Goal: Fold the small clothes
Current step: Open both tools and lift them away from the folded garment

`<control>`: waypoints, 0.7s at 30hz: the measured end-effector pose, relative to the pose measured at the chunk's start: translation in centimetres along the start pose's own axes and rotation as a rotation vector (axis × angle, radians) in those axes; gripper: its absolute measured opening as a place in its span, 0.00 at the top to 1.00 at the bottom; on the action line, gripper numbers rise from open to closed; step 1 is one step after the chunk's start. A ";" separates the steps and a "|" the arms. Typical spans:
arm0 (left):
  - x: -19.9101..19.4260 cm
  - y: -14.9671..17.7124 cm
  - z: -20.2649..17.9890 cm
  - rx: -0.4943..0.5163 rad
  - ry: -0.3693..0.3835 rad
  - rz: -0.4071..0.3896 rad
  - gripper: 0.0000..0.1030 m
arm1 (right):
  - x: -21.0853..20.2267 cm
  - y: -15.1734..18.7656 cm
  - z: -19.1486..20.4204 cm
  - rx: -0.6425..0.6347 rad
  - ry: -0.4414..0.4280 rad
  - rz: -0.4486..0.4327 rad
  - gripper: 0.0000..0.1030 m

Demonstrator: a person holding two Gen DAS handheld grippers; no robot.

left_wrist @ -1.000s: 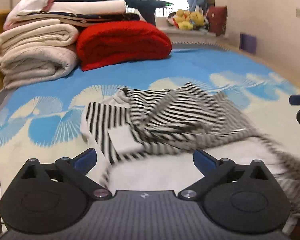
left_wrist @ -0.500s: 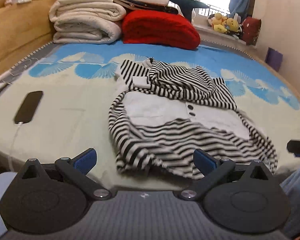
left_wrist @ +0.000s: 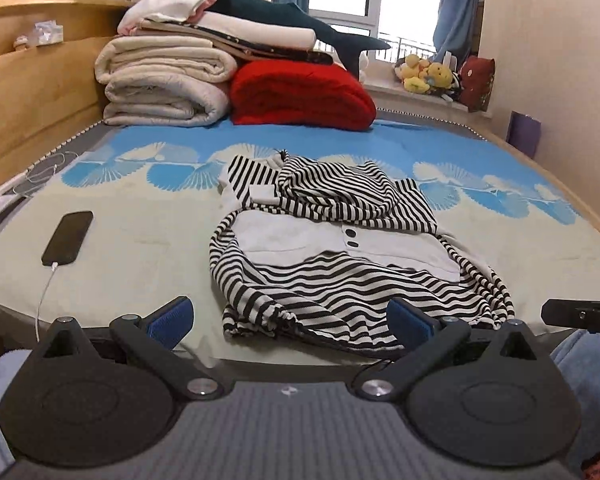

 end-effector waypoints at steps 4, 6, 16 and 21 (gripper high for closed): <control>0.0 -0.2 0.1 0.006 -0.003 -0.003 0.00 | 0.3 0.0 0.1 -0.001 0.001 0.001 0.12; 0.3 -0.4 0.1 0.009 -0.005 0.000 0.00 | 0.8 0.0 0.2 0.000 0.004 0.010 0.12; 4.5 -1.6 1.0 0.109 -0.055 0.013 0.00 | 4.9 -0.7 -0.8 0.018 0.031 0.030 0.12; 8.2 -3.0 4.7 0.126 -0.067 -0.011 0.00 | 9.3 -2.4 -4.0 0.060 0.144 0.026 0.12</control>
Point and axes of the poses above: each gripper's, at about its wrist camera, not at the fingertips, and x roughly the way its jaws point, z to its left, y to its underside, the point moved 1 cm from there along x, roughly the way its jaws point, and after that the axes turned 15 degrees about y, right-handed, at the moved point
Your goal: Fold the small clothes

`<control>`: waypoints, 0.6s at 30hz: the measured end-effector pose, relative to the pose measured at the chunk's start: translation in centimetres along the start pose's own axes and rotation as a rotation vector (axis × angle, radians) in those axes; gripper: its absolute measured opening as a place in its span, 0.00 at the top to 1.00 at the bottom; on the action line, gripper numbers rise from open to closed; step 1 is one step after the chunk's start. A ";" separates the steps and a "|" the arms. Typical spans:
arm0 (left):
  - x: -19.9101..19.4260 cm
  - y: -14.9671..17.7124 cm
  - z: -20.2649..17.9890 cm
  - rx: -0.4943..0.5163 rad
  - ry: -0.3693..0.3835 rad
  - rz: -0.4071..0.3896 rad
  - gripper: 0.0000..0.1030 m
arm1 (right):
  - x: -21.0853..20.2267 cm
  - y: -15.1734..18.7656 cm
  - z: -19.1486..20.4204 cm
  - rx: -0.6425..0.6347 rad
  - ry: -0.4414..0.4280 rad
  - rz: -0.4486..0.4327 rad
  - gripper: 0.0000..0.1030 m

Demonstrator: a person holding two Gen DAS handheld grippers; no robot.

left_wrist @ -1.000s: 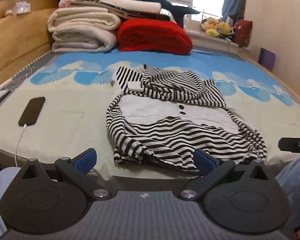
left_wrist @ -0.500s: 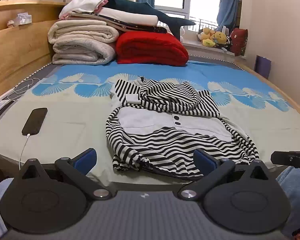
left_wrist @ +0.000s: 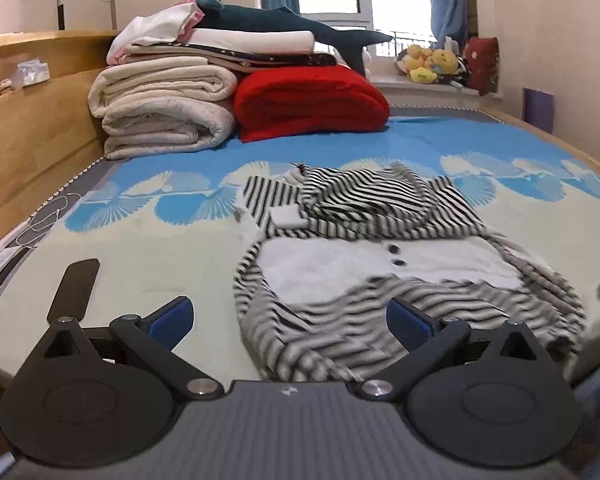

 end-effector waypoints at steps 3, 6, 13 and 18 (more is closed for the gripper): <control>3.2 -0.6 3.1 -0.042 0.003 0.015 0.00 | 3.5 -0.9 -0.9 -0.004 0.055 0.015 0.12; 7.3 -0.6 6.1 -0.101 0.069 0.088 0.00 | 7.5 -1.2 -1.3 0.014 0.056 0.088 0.12; 16.6 2.9 10.3 -0.313 0.197 0.360 0.01 | 13.7 0.5 -0.5 0.022 0.082 0.257 0.09; 16.3 3.1 9.7 -0.342 0.319 0.371 0.74 | 12.4 0.7 0.9 -0.084 -0.041 0.242 0.78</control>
Point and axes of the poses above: each gripper's, at about its wrist camera, not at the fingertips, and x roughly the way its jaws point, z to its left, y to its underside, the point moved 1 cm from there along x, roughly the way its jaws point, and after that the axes turned 15 degrees about y, right-handed, at the moved point
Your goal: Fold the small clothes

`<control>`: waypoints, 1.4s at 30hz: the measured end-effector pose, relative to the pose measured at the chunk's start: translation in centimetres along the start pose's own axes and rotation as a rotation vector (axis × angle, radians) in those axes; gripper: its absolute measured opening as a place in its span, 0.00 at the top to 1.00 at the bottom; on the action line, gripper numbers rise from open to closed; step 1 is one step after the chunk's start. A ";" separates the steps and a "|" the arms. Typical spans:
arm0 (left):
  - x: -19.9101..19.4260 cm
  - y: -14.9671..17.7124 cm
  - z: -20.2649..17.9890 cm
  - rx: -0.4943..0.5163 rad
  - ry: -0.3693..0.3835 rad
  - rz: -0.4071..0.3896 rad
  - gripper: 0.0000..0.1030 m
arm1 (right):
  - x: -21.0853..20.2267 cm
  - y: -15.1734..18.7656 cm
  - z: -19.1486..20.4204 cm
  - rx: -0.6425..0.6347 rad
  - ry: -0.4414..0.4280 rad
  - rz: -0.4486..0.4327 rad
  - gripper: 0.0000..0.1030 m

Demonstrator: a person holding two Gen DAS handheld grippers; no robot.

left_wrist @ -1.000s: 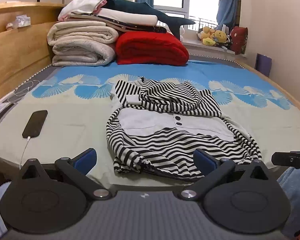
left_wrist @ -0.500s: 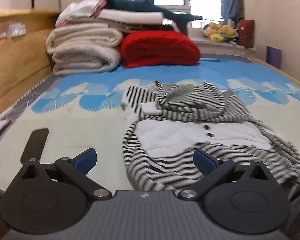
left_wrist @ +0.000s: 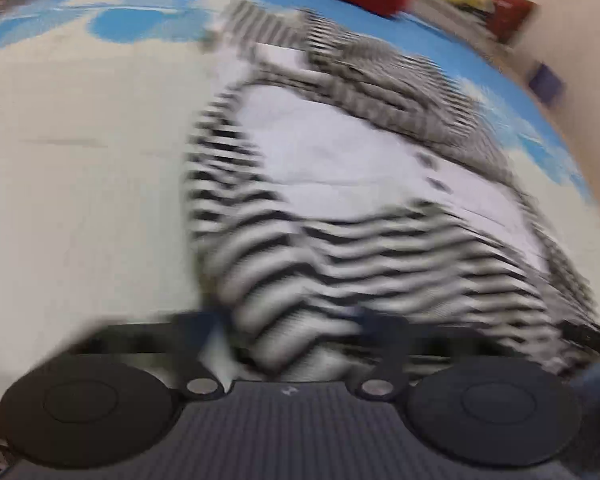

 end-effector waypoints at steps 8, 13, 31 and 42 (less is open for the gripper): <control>-6.6 0.2 -1.2 -0.045 0.112 -0.114 0.90 | -5.3 -1.8 -4.0 0.184 -0.162 -0.027 0.88; -10.3 3.7 -3.0 -0.045 0.157 -0.098 0.90 | -9.2 0.9 -6.9 0.245 -0.232 0.022 0.88; -2.7 -22.8 2.7 -0.219 0.078 -0.106 0.48 | 2.0 -24.0 -2.6 0.562 -0.095 0.073 0.44; -1.5 -20.4 5.6 -0.258 -0.100 -0.295 0.07 | 3.8 -19.8 -2.5 0.401 -0.080 -0.161 0.22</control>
Point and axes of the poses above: each gripper's, at about its wrist camera, not at the fingertips, and x roughly the way its jaws point, z to its left, y to its underside, the point moved 1 cm from there along x, roughly the way its jaws point, and after that the axes turned 15 degrees about y, right-handed, at the moved point
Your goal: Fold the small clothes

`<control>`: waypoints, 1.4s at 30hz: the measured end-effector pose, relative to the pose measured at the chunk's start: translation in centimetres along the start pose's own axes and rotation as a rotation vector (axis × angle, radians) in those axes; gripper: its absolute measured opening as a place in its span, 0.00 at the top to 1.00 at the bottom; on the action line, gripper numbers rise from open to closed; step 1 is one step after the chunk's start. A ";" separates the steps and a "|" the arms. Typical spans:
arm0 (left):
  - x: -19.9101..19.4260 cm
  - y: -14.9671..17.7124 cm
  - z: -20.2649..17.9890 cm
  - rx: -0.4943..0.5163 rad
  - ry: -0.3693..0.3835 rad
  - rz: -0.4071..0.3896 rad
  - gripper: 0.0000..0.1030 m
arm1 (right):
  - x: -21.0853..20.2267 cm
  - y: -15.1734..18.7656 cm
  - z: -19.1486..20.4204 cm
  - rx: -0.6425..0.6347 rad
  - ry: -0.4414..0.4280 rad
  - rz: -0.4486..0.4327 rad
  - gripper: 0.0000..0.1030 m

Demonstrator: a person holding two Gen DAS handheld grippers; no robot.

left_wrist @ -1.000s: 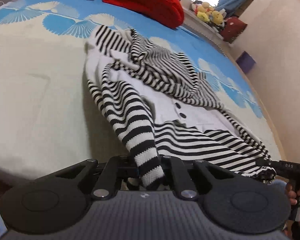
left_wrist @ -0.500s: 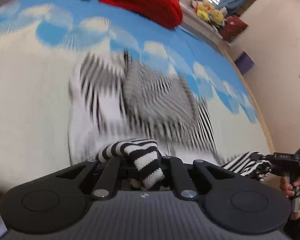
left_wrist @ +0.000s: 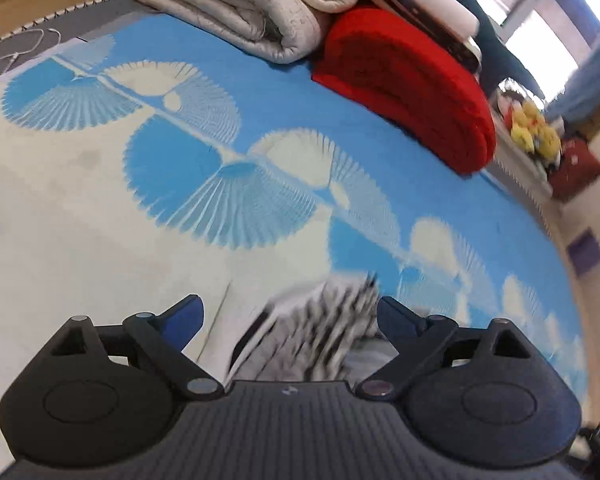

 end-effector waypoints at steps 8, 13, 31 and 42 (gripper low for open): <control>-1.5 10.0 1.8 0.149 -0.057 0.070 0.07 | 0.5 2.3 -0.8 -0.226 0.087 0.028 0.23; -1.9 12.3 1.3 0.316 -0.038 0.160 0.07 | -0.5 3.9 -1.8 -0.258 0.075 0.091 0.23; -5.5 10.4 3.7 0.291 -0.054 -0.024 0.92 | -1.3 3.1 -5.5 -0.137 0.121 0.032 0.98; -2.7 10.3 4.5 0.380 -0.223 0.018 0.92 | 0.3 3.7 -4.6 -0.233 0.174 0.046 0.98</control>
Point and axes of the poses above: each gripper's, at about its wrist camera, not at the fingertips, and x roughly the way its jaws point, z to its left, y to its underside, the point moved 1 cm from there along x, roughly the way its jaws point, and after that the axes turned 15 degrees about y, right-handed, at the moved point
